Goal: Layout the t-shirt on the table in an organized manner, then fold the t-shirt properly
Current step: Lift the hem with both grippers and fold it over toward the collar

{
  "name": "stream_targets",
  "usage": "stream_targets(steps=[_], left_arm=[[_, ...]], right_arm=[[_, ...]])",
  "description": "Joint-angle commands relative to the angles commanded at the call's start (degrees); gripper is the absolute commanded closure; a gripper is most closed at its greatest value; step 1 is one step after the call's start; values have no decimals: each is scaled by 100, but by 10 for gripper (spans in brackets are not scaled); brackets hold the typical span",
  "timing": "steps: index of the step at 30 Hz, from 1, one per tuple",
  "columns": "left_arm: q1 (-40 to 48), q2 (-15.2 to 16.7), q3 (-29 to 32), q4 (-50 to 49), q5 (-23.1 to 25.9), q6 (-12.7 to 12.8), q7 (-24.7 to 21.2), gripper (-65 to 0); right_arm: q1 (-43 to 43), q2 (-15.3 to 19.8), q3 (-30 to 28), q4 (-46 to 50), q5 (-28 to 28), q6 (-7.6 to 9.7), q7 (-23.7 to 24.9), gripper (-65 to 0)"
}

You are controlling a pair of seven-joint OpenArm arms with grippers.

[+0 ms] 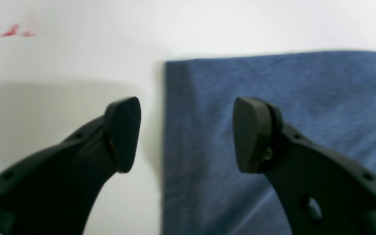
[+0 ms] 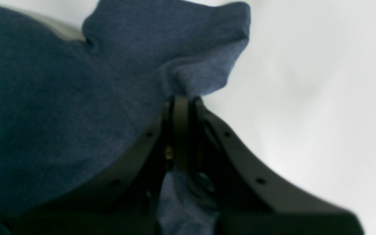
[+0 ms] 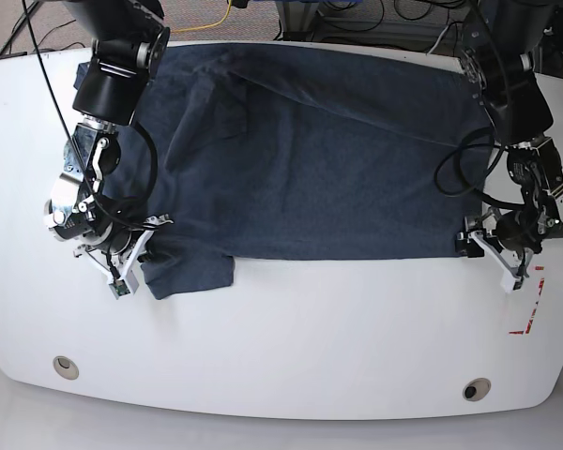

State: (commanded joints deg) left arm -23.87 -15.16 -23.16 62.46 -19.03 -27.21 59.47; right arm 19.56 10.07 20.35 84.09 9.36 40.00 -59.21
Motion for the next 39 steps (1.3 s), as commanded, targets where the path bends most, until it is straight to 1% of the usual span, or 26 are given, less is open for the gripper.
stream_targets(steps=[4,9,11,16,19,22,24,27,28,30,31,39], left_arm=[[-211,0,0,-545,9,9,-325,-421],[-246,0,9,-1125,9,132,-677,-421],[-273,0,18,-1196,9,132,-721,-421],[-343,0,343,-1354,-26,105,-721,-415],[-343,18,448,-1354,-26,105,-712,-400],[-343,123,475,-1371,-26,-9,-695,-308],[-343,185,475,-1371,-9,-158,-686,-214],[-343,193,475,-1371,0,-202,-686,-96],[-343,193,475,-1371,0,-202,-695,-39],[-343,193,475,-1371,0,-211,-695,-6],[-325,193,475,-1336,0,-211,-695,0],[-325,185,457,-1327,-9,-237,-695,-1]], right_arm=[[0,0,0,0,0,0,0,-8],[0,0,9,0,0,0,0,-8],[0,0,9,0,0,0,0,-8],[0,0,18,0,0,0,0,-8],[0,-97,18,0,0,0,0,-8],[0,-141,18,9,0,0,0,-8],[9,-149,18,9,0,0,0,-8],[9,-149,18,9,0,0,0,-8],[9,-149,18,9,0,0,0,-8],[9,-158,18,9,0,0,0,-8],[9,-158,18,9,0,0,0,-8],[9,-158,18,9,0,0,0,-8]])
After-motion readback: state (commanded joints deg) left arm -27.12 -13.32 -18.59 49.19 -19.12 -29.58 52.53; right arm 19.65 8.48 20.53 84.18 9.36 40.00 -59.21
